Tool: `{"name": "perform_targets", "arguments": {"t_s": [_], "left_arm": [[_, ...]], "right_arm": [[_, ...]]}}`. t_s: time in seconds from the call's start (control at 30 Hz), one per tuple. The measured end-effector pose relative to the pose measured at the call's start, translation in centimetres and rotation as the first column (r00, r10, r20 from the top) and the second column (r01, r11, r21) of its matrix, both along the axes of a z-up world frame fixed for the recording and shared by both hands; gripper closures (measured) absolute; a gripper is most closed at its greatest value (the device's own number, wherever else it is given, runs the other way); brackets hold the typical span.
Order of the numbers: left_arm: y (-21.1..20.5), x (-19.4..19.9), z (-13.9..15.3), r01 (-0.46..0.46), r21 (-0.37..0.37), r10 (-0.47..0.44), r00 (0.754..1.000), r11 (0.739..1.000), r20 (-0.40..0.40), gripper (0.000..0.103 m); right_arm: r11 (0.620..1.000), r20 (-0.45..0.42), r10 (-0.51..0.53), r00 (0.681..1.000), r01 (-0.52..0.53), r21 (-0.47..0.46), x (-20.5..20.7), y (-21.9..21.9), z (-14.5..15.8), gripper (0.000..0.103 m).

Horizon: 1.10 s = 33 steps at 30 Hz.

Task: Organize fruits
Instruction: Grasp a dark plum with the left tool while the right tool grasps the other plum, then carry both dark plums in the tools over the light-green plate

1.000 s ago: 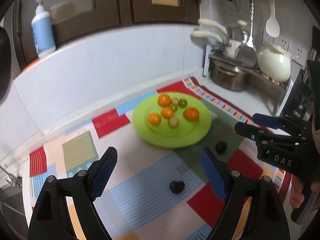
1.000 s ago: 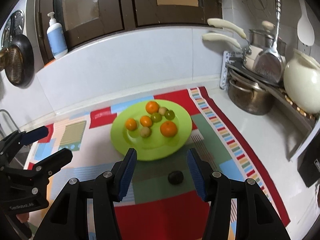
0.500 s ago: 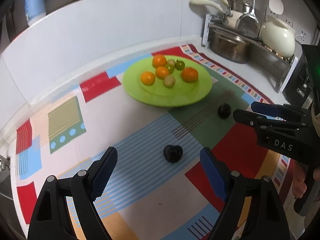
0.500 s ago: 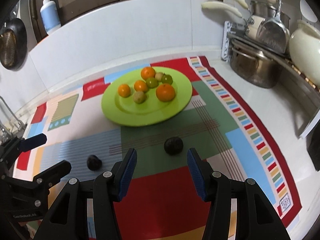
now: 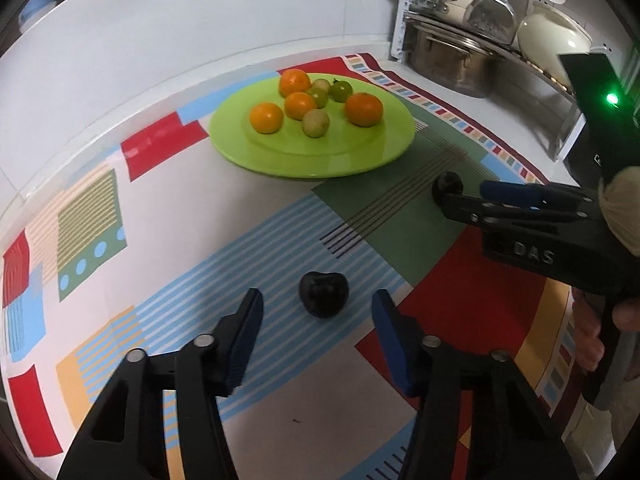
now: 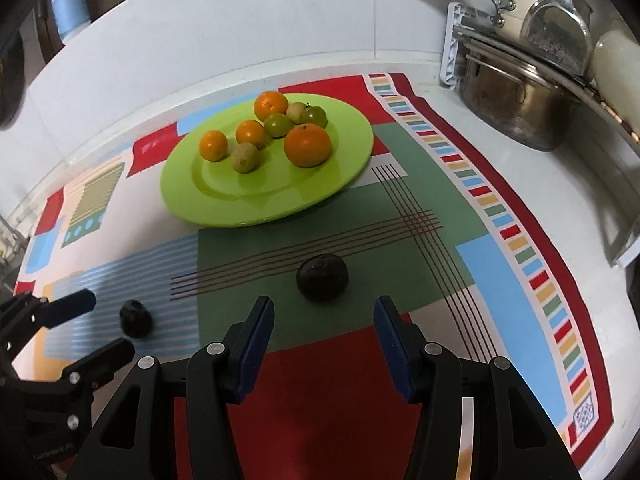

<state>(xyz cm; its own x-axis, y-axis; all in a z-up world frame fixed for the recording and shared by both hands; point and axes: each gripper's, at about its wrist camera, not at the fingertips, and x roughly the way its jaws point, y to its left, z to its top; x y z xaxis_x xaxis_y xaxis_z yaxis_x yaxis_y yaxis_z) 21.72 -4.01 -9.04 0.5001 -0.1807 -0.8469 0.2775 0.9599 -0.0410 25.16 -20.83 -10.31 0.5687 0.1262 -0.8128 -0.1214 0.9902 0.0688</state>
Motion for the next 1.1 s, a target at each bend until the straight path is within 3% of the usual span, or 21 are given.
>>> {"name": "perform_targets", "arguments": {"t_s": [0.33,0.63,1.1], "left_arm": [[-0.1,0.9,-0.8,0.013,-0.03,-0.014,0.999,0.999,-0.035,0.074],[0.0,0.8,-0.4,0.018,-0.049,-0.019,1.0,0.999,-0.019,0.075],[-0.2,-1.1,4.3,0.058,-0.079,-0.049,0.993,0.995,0.111,0.075]], "right_arm": [[1.0,-0.016,0.004,1.0,-0.004,-0.012,2.1,0.2,-1.0,0.064],[1.0,-0.015,0.023,1.0,-0.023,-0.006,1.9,0.6,-1.1,0.071],[0.998,0.095,0.024,0.995,-0.03,0.057,-2.9,0.7,3.6,0.071]]}}
